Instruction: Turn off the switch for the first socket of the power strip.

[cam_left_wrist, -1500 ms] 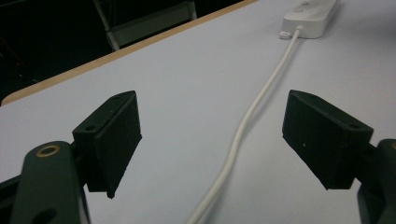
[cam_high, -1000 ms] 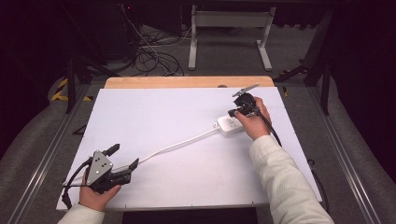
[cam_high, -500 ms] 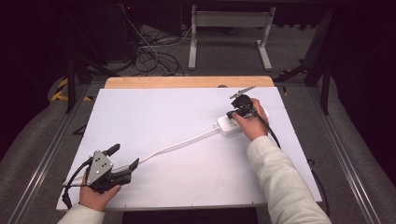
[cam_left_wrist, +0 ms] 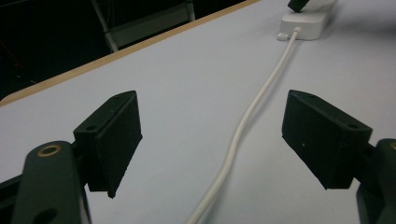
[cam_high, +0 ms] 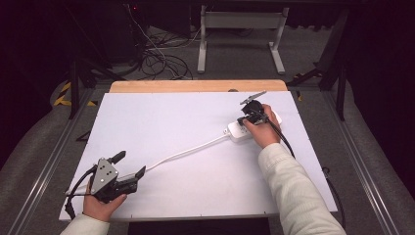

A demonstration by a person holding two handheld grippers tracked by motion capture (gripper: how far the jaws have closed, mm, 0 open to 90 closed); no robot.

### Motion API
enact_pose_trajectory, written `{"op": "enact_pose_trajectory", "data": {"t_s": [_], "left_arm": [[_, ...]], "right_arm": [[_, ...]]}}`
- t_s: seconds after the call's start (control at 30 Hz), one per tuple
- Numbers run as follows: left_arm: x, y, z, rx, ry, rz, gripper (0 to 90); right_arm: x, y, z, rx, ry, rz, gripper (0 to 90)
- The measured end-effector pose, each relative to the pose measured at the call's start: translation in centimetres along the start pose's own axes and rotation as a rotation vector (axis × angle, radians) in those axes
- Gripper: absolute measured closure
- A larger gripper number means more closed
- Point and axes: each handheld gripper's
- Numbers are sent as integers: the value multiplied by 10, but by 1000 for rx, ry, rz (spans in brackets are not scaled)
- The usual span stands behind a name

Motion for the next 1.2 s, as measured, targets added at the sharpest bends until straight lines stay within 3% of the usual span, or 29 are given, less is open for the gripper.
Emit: {"op": "enact_pose_trajectory", "data": {"t_s": [0.87, 1.1, 1.2], "left_arm": [[0, 1, 0, 1, -1, 0, 202], [0, 1, 0, -2, -2, -1, 203], [0, 1, 0, -6, -4, -2, 202]], "right_arm": [[1, -2, 1, 18, 7, 14, 900], [3, -5, 1, -3, -4, 35, 900], [-1, -7, -3, -14, -14, 70, 900]]}}
Point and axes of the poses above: each handheld gripper's, and its own axes: x roughly forward along the jaws, z roughly out of its underside, y roughly to its right, and after that the axes turned 14 degrees about -z, right-handed
